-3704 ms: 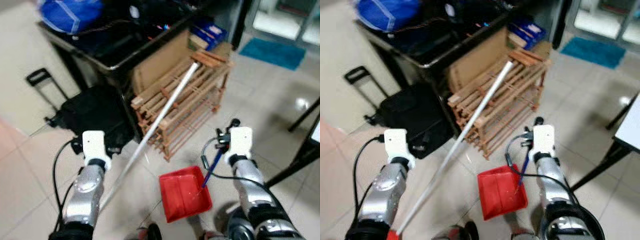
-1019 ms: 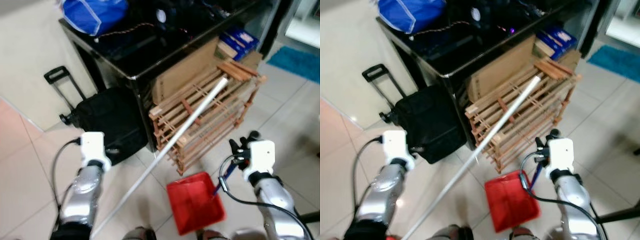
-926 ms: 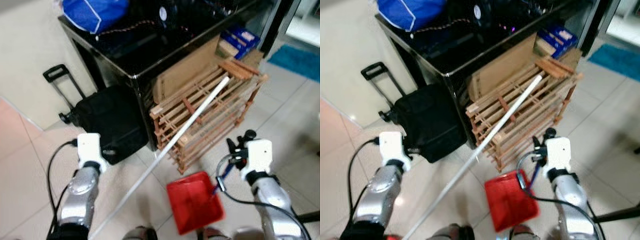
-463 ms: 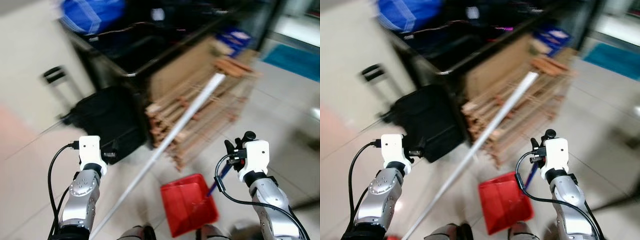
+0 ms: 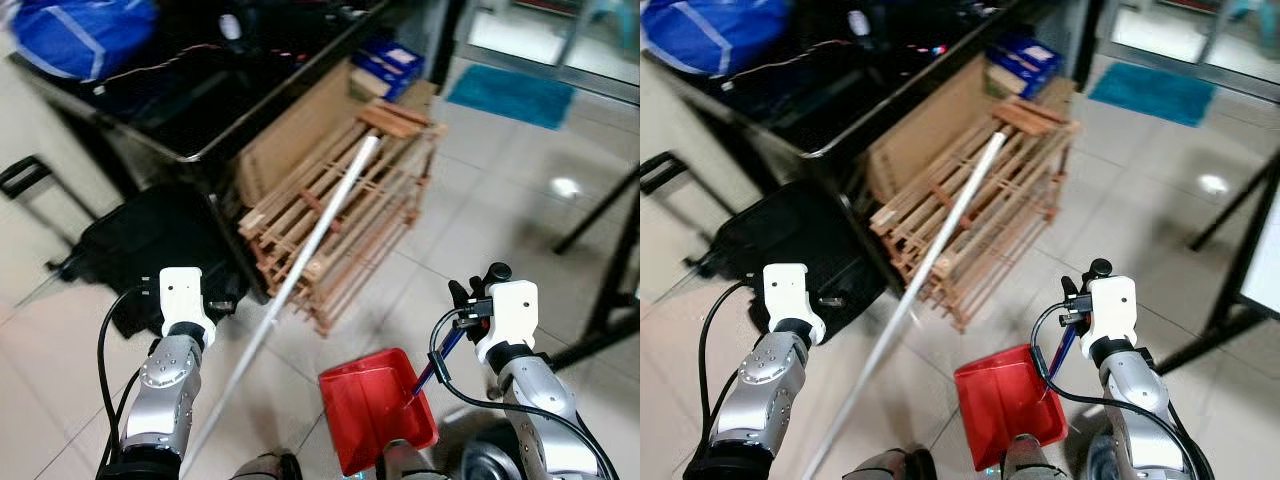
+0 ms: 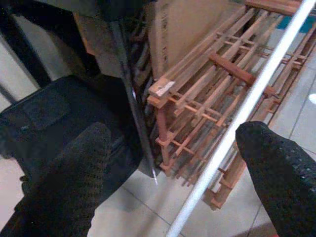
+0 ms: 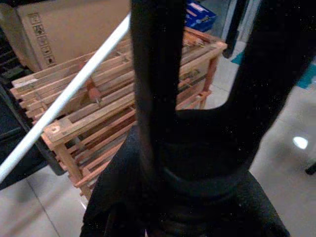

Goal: Sweep floor

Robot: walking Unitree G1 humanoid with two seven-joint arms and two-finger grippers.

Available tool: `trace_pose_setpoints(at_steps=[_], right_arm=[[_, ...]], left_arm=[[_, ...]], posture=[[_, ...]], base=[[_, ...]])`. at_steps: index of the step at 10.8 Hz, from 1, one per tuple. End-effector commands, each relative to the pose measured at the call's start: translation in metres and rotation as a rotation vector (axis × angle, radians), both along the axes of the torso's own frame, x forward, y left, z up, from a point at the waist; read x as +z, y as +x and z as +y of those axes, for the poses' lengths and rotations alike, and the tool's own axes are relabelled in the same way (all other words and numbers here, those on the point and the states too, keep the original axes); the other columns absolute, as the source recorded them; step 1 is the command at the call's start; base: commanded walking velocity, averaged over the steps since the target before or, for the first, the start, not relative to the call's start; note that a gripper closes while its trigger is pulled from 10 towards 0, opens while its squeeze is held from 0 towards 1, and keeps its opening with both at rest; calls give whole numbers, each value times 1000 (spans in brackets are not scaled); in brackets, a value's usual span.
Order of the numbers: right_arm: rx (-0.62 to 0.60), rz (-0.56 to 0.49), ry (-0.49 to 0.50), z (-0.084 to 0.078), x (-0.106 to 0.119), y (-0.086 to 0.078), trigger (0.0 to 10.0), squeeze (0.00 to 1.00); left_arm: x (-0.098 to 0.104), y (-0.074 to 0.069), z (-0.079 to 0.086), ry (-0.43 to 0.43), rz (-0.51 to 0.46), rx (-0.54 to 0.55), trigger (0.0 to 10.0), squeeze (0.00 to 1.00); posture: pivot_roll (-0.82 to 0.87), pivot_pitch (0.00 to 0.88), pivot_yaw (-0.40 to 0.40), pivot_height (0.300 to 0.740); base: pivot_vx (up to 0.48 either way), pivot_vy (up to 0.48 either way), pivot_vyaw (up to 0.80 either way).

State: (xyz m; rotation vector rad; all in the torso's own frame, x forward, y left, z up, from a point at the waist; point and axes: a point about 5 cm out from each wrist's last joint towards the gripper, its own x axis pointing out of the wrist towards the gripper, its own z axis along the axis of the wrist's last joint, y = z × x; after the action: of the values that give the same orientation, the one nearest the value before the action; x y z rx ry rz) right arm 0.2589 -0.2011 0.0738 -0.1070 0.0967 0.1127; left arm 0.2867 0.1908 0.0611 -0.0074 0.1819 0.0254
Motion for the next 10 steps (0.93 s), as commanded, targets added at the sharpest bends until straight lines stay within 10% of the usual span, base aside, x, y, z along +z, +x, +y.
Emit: trace_pose_setpoints(at_steps=[1, 10], right_arm=[[12, -30, 11, 3, 8, 2, 10000, 0], [17, -24, 13, 5, 7, 3, 10000, 0]], left_arm=[[-6, -4, 6, 10, 27, 20, 10000, 0], [-6, -4, 3, -14, 17, 11, 10000, 0]], posture=[[-169, 164, 132, 740], [-170, 167, 127, 740]], base=[[0, 0, -800], [0, 0, -800]])
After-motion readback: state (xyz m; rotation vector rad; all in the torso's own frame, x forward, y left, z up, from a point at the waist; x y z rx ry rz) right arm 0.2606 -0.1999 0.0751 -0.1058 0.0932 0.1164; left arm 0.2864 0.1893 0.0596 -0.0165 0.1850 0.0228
